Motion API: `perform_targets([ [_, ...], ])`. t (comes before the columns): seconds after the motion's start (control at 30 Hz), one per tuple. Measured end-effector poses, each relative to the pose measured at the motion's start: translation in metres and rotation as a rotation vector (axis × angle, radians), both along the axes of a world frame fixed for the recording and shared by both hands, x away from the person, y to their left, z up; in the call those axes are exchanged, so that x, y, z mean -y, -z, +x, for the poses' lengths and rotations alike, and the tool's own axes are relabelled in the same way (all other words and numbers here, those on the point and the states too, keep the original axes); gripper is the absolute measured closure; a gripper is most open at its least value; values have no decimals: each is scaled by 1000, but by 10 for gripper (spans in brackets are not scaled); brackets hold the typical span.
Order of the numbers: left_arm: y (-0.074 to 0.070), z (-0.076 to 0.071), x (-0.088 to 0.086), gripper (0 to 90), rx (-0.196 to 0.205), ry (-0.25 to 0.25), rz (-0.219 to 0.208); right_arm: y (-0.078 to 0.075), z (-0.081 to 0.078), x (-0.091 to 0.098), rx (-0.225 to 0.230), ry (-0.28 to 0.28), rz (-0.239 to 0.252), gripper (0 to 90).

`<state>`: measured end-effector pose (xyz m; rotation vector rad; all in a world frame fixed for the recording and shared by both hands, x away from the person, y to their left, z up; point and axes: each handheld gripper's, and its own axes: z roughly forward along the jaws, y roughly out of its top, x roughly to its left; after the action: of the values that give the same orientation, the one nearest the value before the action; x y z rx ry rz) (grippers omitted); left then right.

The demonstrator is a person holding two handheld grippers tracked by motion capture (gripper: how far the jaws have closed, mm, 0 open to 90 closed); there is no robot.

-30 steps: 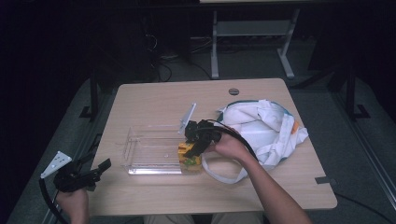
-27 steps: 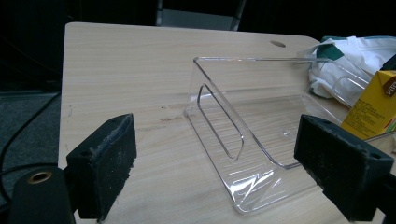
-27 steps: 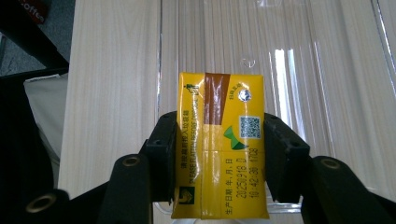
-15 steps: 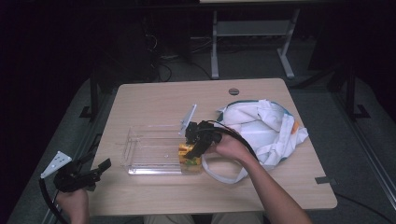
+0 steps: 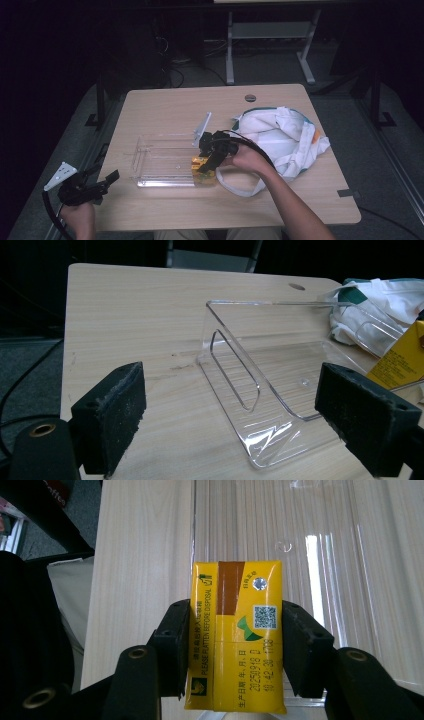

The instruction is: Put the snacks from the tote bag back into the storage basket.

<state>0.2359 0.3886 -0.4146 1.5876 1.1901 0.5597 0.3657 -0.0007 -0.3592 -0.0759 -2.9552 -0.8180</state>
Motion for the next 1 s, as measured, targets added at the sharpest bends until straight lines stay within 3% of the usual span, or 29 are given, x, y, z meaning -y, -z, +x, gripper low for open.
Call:
perform_targets([
  [0.27, 0, 0, 0, 126, -5, -2, 1, -2, 0, 3, -11, 9, 17, 480],
  [0.5, 0, -1, 0, 126, -5, -1, 7, -8, 0, 8, -43, 33, 51, 401],
  [1.0, 0, 0, 0, 126, -2, -5, -1, -28, 5, 28, -18, 90, 88, 361],
])
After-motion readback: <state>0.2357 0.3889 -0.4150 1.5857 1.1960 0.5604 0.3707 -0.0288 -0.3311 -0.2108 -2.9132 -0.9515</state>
